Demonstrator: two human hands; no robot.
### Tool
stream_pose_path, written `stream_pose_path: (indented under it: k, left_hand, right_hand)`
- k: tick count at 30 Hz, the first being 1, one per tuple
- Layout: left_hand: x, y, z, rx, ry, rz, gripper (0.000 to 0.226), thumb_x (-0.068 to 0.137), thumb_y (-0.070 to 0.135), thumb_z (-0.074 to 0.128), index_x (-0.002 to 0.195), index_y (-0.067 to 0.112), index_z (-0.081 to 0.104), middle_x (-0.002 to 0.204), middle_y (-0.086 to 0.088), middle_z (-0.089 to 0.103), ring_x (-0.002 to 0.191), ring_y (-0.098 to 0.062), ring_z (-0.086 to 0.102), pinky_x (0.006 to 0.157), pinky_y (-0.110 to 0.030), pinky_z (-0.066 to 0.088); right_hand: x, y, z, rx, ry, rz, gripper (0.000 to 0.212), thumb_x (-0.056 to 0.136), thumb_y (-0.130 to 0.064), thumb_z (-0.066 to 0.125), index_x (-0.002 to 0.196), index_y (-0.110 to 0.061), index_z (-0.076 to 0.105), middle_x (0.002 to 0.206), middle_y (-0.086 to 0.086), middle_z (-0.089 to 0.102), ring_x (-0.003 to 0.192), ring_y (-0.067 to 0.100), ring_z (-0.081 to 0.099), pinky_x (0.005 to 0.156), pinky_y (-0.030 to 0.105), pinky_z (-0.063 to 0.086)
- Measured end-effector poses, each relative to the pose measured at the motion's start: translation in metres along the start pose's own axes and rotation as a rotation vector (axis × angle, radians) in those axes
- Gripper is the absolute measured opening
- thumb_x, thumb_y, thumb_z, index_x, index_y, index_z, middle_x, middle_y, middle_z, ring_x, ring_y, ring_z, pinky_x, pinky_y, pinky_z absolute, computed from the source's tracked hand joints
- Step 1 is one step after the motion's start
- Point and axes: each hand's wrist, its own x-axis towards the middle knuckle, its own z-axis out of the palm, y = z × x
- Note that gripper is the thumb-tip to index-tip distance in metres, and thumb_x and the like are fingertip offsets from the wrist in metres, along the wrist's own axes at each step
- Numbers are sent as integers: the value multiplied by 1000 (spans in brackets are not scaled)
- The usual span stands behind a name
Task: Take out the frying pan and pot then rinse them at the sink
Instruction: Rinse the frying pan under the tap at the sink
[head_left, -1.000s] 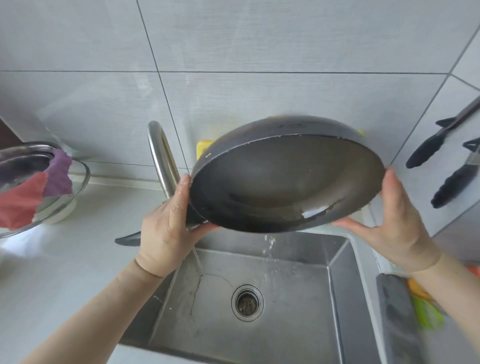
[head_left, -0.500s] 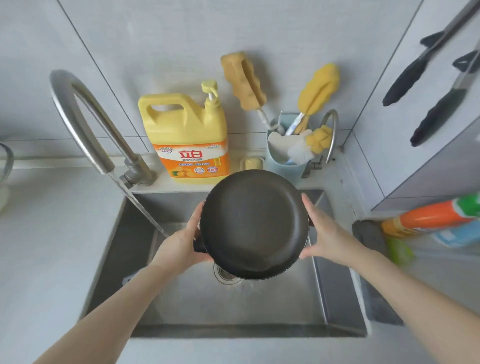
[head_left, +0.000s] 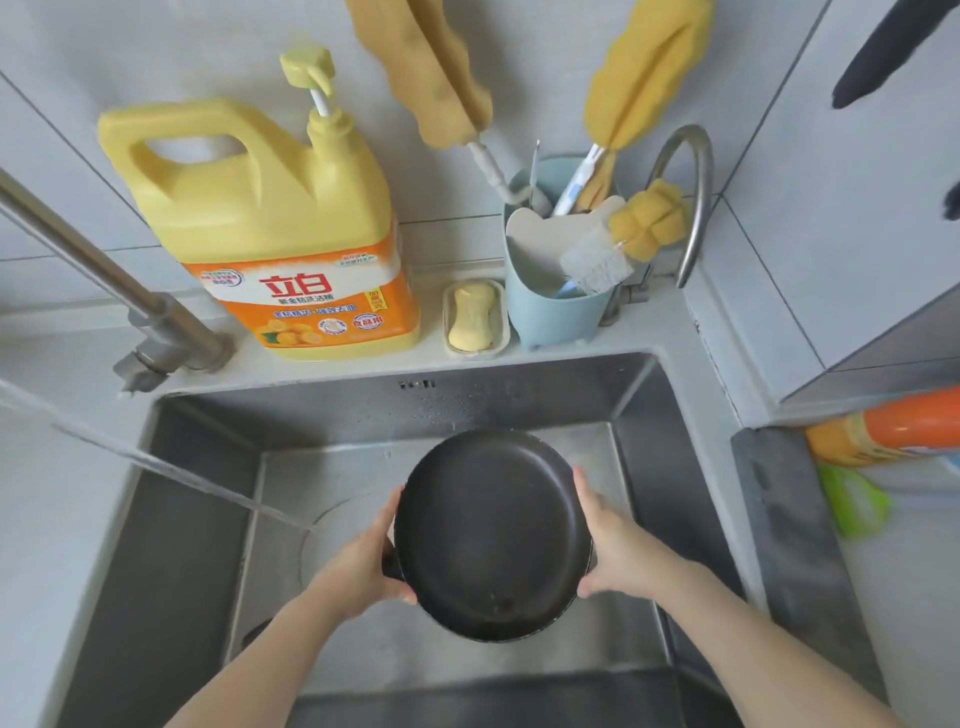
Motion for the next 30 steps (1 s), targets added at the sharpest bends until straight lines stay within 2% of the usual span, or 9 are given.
stream_pose_path:
  k: [3,8,12,17,21,24,26,28,30]
  left_hand:
    - [13,-20,11,-13,-38,-6,131,61,27,86,141,63,-12,78,3,71,77,-7,71,87,-38,55]
    - [22,-23,21,48,-81,-29,131,69,24,84,141,57,-20,86,14,70,82,1,67,88,-24,50]
    - [28,-35,35,-16,-117,-36,135,67,24,85,137,63,-24,98,15,71,90,-4,69,94,-36,51]
    - [27,-34,38,18,-120,-69,135,67,27,85,141,58,-24,101,17,68,96,-5,66,98,-34,48]
    - [18,-16,32,121,-94,-108,130,64,35,84,143,58,-17,110,8,61,100,-14,64,94,-38,50]
    - [2,-1,22,293,62,-205,108,77,44,76,153,41,-1,131,3,43,116,-20,53,95,-34,47]
    - [-14,-2,4,134,204,-329,79,88,39,68,152,26,25,134,0,48,116,-20,54,96,-31,45]
    - [-34,-11,-24,-61,460,-420,43,93,27,62,133,14,56,115,-7,64,102,-23,61,90,-32,47]
    - [-52,-18,-61,-196,749,-451,25,95,20,57,113,6,68,97,-11,69,93,-29,64,83,-36,49]
  right_hand:
    - [14,6,15,-16,-35,36,143,70,-24,86,143,-37,-36,153,-4,21,93,8,60,87,28,50]
    - [27,20,26,6,-63,42,145,67,-26,88,141,-40,-36,147,-6,26,91,7,58,91,32,51]
    - [31,26,29,-10,-76,55,144,68,-27,87,142,-38,-36,143,-6,30,94,8,57,91,31,51]
    - [33,32,33,-37,-81,53,142,69,-26,87,146,-33,-33,142,-6,30,88,6,58,87,27,51]
    - [36,33,34,-36,-81,37,144,68,-28,87,145,-33,-34,138,-8,32,88,6,57,86,26,52]
    - [38,35,35,-30,-74,24,147,65,-31,88,144,-35,-36,133,-9,34,91,6,57,89,26,51]
    - [39,36,35,-33,-73,14,148,64,-32,88,142,-36,-37,130,-9,35,90,6,58,88,25,51]
    - [40,36,34,-32,-75,8,150,62,-34,88,140,-38,-39,128,-10,34,89,7,59,85,25,52]
    - [39,36,34,-31,-72,0,150,60,-35,87,135,-39,-43,128,-9,34,89,7,59,84,26,53]
